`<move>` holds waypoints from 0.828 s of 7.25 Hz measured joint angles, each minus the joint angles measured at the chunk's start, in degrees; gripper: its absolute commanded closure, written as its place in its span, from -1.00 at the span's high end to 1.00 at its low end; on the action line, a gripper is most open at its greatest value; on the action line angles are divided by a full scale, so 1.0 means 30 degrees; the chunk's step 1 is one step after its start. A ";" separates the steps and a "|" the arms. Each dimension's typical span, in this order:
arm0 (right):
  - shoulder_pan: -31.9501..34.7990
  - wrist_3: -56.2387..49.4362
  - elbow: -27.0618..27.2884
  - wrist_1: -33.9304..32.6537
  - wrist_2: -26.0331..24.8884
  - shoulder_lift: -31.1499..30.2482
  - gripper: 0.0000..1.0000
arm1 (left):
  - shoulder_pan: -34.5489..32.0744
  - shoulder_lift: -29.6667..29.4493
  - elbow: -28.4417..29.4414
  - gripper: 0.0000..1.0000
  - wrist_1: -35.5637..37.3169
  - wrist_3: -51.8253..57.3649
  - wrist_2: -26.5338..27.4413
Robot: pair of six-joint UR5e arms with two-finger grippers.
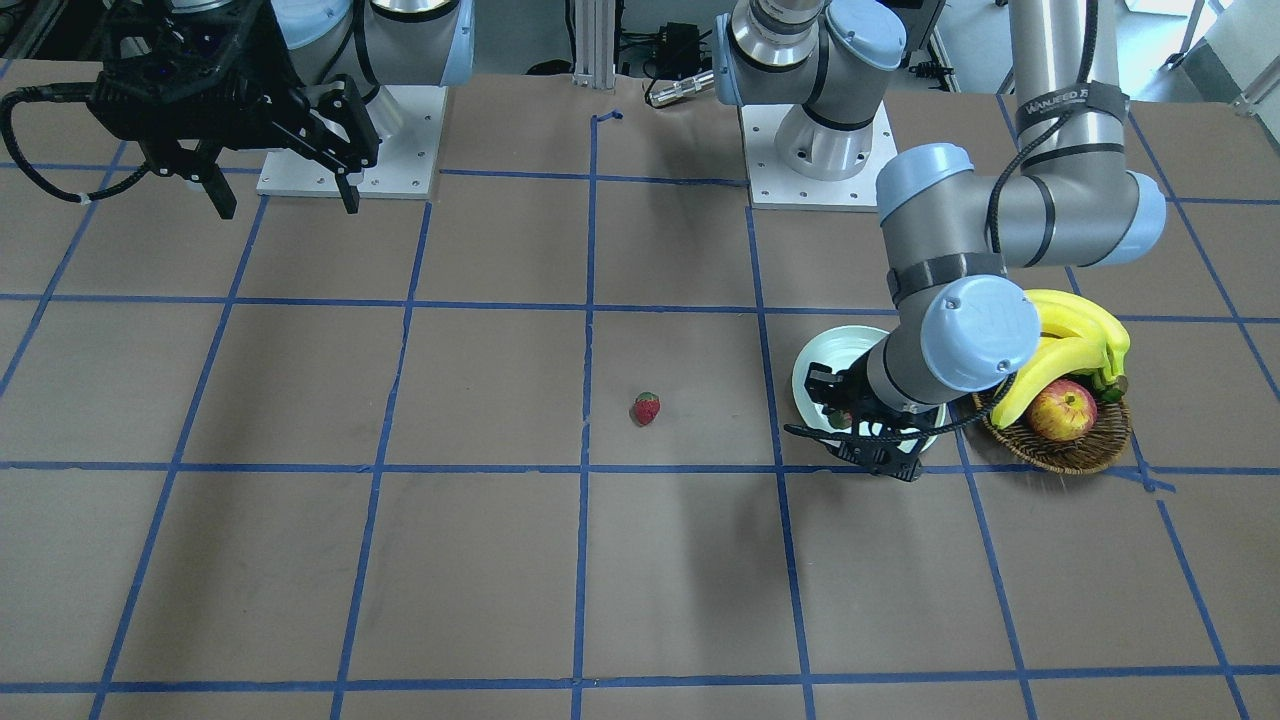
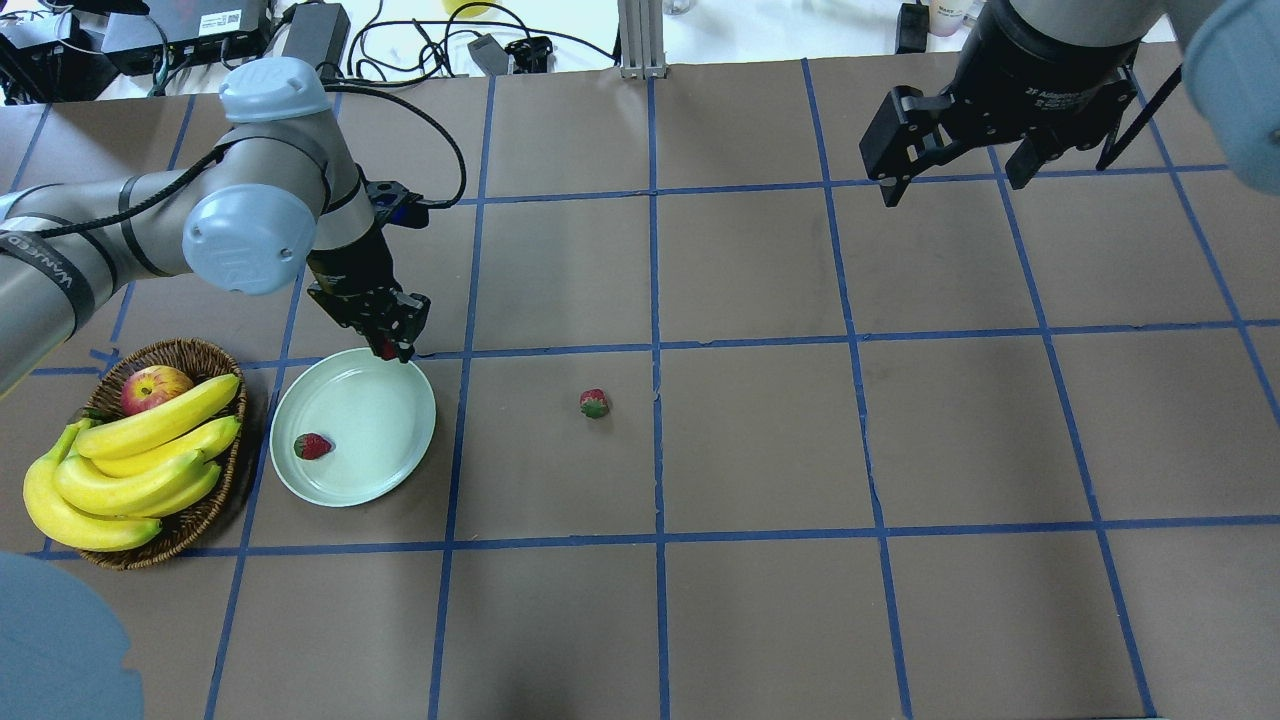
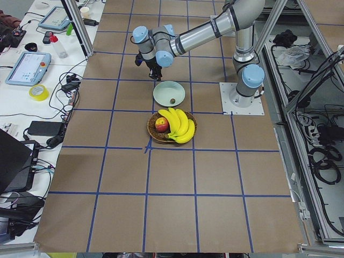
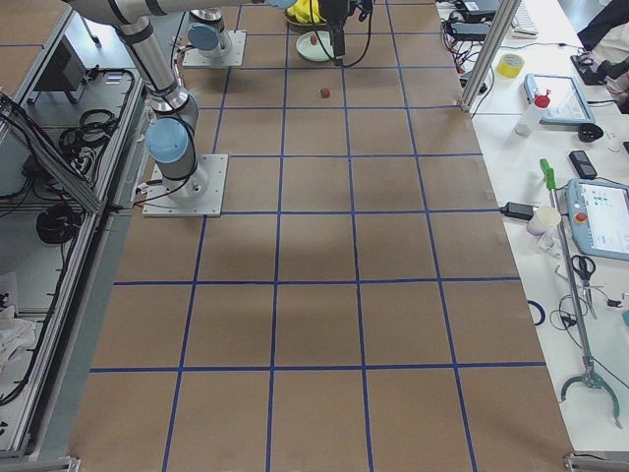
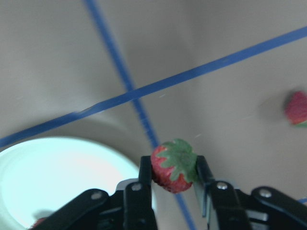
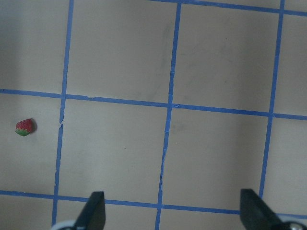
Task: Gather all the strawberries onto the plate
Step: 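Carry it with the left gripper and release it onto the plate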
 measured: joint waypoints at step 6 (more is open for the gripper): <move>0.0013 0.0000 0.0013 0.0000 0.0030 0.0000 1.00 | 0.0904 0.0114 -0.0478 1.00 -0.0280 0.0127 0.0882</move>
